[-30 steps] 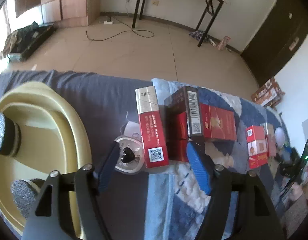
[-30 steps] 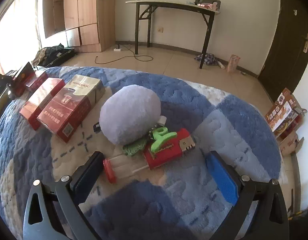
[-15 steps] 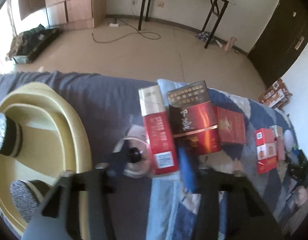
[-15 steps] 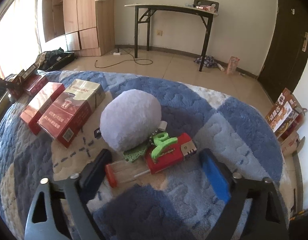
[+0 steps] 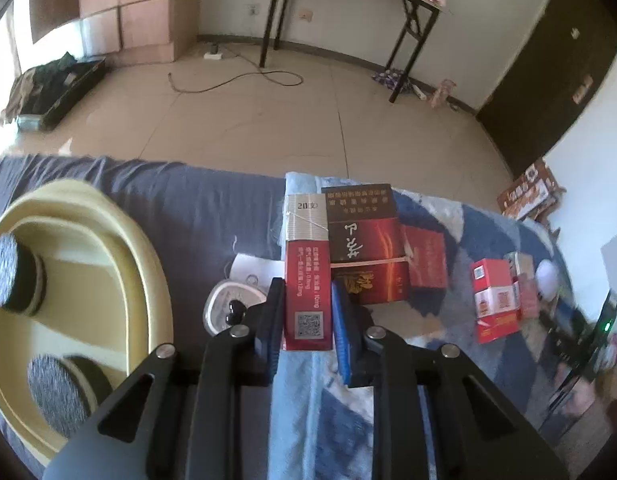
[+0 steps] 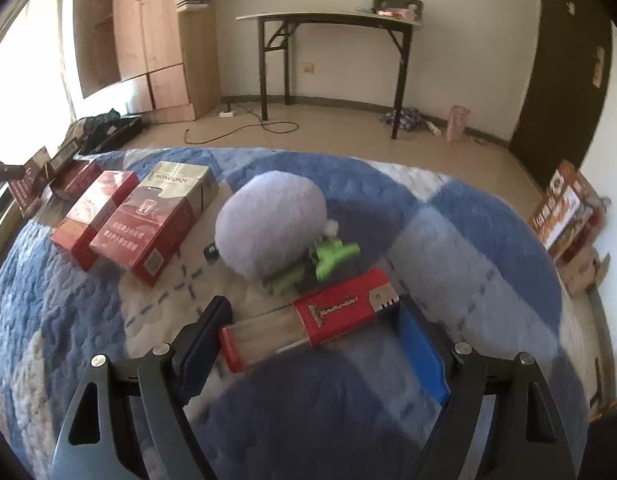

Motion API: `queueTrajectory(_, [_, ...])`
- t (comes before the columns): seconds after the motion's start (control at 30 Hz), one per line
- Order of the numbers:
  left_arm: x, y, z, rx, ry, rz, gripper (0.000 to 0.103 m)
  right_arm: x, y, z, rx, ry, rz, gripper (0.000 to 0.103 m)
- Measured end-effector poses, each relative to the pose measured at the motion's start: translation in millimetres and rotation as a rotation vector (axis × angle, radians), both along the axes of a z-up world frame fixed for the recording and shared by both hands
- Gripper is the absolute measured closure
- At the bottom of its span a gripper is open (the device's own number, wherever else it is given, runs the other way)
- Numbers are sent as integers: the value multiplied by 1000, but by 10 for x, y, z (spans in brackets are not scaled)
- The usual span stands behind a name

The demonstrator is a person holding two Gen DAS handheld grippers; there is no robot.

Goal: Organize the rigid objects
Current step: 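Grasp the red-and-white pack with the left gripper while the right grasps the red lighter, then carry the pack and lighter into the yellow tray and open both grippers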

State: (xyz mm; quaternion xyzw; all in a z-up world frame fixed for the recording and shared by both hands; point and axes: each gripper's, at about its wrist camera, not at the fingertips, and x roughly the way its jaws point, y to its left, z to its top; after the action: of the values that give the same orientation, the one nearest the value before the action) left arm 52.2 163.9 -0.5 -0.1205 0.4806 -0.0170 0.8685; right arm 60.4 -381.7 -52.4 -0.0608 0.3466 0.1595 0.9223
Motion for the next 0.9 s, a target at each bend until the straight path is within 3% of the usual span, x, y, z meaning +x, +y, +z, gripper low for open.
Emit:
queueTrajectory(0.17, [-127,-33,11,-42,29,29,79,-240,5,26,-10,40,-11,21])
queueTrajectory(0.37, [-186,-253,-101,-11,83,47,79,-283,56,-36,-41,21,-21,19])
queueTrajectory(0.53, [-92,-441,-268,61,108,-8,79,-177,70,-44,-25,31,-5,8])
queueTrajectory(0.73, [-2,-504,-439,100,133,-46,79,-156,88,-61,-38,16,-15,13])
queueTrajectory(0.9, [-3,-536,-410,112,125,-59,80,-246,154,-73,-54,-5,-28,17])
